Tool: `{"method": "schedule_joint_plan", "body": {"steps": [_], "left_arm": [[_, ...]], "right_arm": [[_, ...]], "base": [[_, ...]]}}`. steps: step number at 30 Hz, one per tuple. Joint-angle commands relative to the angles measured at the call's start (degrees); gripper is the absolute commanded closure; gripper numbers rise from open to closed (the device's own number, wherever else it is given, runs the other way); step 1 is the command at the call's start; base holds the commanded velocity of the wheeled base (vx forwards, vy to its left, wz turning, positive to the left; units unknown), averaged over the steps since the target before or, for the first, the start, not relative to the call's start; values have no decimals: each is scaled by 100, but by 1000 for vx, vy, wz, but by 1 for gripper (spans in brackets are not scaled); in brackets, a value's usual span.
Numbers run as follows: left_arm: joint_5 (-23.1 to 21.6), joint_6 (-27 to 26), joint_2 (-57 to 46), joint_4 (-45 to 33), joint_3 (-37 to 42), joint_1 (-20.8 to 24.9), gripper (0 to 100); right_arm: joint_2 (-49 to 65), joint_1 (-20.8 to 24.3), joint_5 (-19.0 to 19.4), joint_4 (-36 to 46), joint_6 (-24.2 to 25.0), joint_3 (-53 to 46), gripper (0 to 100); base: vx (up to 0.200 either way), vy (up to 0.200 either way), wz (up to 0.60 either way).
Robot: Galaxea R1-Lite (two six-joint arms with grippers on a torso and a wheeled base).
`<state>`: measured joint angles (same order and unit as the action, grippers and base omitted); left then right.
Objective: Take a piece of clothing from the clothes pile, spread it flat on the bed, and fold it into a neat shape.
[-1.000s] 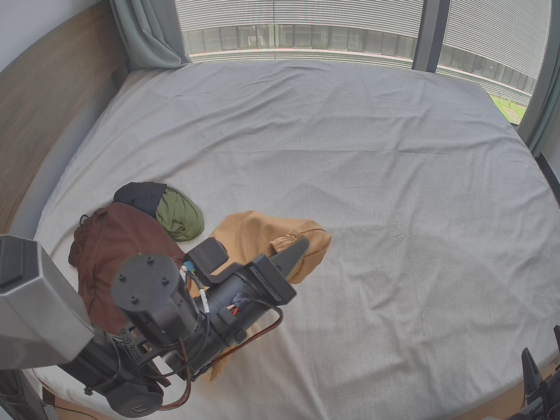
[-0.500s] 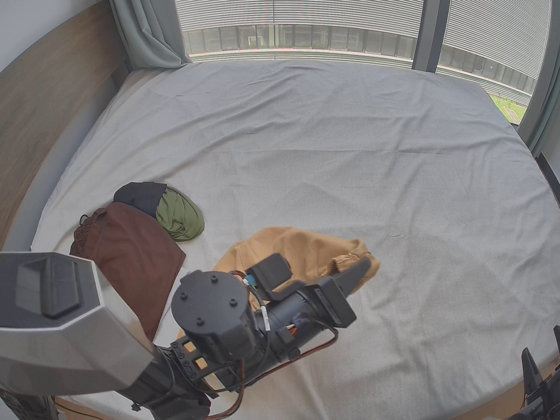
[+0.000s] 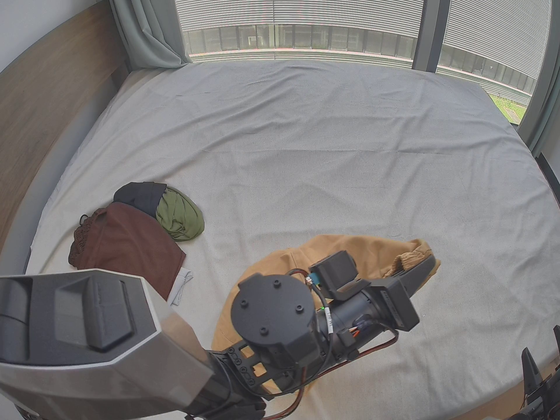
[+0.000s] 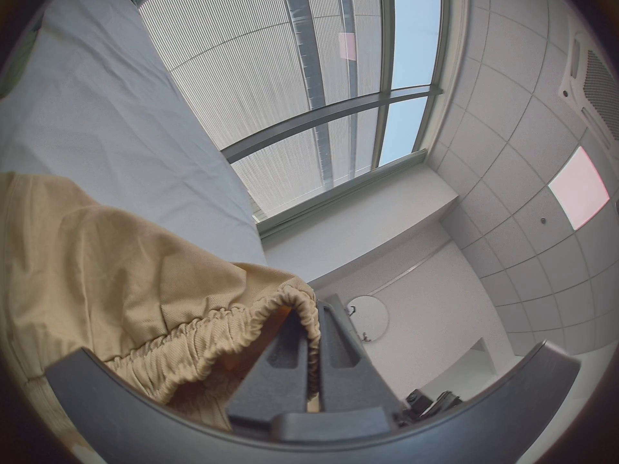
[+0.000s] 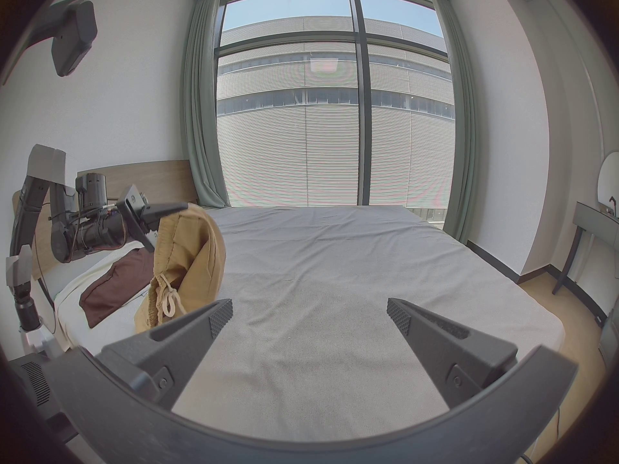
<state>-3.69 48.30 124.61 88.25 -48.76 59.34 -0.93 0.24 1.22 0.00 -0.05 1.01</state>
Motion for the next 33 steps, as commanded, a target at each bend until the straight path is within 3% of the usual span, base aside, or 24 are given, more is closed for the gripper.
{"method": "schedule_joint_plan", "body": {"steps": [1,9,16,23,26,33], "left_arm": [[-96,66,46,-27,-555,227,100],[-96,268,-631,-124,-1179,543,100],[-17,628,-1484,-308,-1109,482,100],[-61,619,-1862,-484,95,-265,100],[-96,567,-1677,-396,1000,-784,100],[-88,189,-912,87,1651,-1232,100]], "right_arm": [[66,2,1,-9,-4,-101,0],[66,2,1,0,-4,-101,0],[66,2,1,0,-21,-101,0],[66,2,1,0,-21,-101,0],[66,2,1,0,-21,-101,0],[66,2,1,0,-21,-101,0]], "base": [[0,0,0],[0,0,0],[0,0,0],[0,0,0],[0,0,0],[0,0,0]]}}
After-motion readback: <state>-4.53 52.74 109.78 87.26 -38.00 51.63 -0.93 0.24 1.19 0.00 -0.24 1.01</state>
